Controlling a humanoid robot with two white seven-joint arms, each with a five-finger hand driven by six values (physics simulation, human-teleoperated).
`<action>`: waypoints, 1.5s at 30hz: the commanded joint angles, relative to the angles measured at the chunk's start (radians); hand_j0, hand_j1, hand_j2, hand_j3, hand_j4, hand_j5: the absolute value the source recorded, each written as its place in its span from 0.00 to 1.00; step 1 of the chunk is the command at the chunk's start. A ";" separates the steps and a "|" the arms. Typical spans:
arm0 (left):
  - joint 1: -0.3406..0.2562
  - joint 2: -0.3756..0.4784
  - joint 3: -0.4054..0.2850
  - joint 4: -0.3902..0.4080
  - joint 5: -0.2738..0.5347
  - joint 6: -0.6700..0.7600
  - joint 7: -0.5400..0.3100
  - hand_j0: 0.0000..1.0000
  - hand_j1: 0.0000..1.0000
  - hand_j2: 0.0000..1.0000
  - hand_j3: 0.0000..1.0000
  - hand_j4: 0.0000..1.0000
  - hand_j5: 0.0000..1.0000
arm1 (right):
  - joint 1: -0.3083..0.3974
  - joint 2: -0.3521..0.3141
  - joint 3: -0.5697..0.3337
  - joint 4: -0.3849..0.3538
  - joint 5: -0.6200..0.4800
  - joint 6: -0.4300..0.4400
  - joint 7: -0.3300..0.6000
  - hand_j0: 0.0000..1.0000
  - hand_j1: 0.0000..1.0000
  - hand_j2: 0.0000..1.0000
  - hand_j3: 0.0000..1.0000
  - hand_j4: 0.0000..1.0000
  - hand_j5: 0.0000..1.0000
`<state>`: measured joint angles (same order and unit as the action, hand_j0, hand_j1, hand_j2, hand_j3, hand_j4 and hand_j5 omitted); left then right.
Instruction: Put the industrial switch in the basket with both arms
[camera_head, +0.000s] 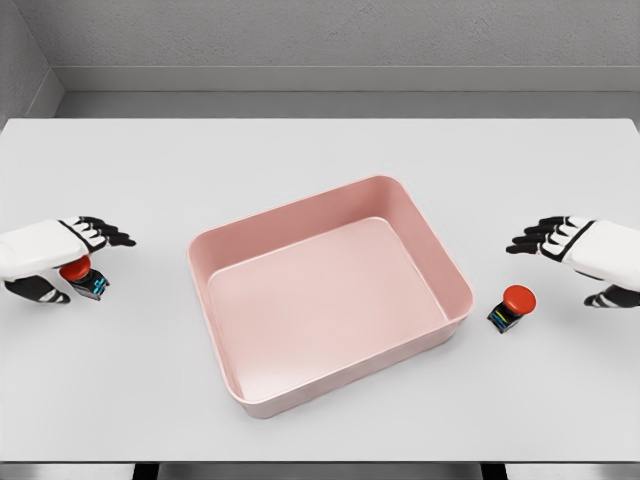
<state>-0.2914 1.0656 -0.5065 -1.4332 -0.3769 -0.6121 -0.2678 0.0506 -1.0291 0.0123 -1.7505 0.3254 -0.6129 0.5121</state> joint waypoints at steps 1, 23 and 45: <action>-0.002 -0.004 -0.001 -0.003 0.004 0.001 -0.001 1.00 1.00 1.00 1.00 1.00 1.00 | -0.003 0.001 0.040 -0.003 -0.005 0.002 0.014 1.00 1.00 1.00 1.00 1.00 1.00; -0.015 0.005 -0.006 -0.015 -0.073 0.001 -0.005 0.42 0.42 0.42 0.42 0.42 0.42 | -0.021 0.027 0.120 -0.001 -0.006 0.002 0.014 1.00 1.00 1.00 1.00 1.00 1.00; -0.064 0.004 0.013 -0.032 -0.019 0.001 0.002 0.27 0.27 0.27 0.27 0.27 0.27 | -0.028 0.032 0.144 0.002 -0.005 0.002 0.016 0.64 0.64 0.64 0.64 0.64 0.64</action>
<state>-0.3604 1.0687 -0.4955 -1.4641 -0.4166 -0.6127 -0.2674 0.0230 -0.9958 0.1521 -1.7491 0.3266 -0.6132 0.5272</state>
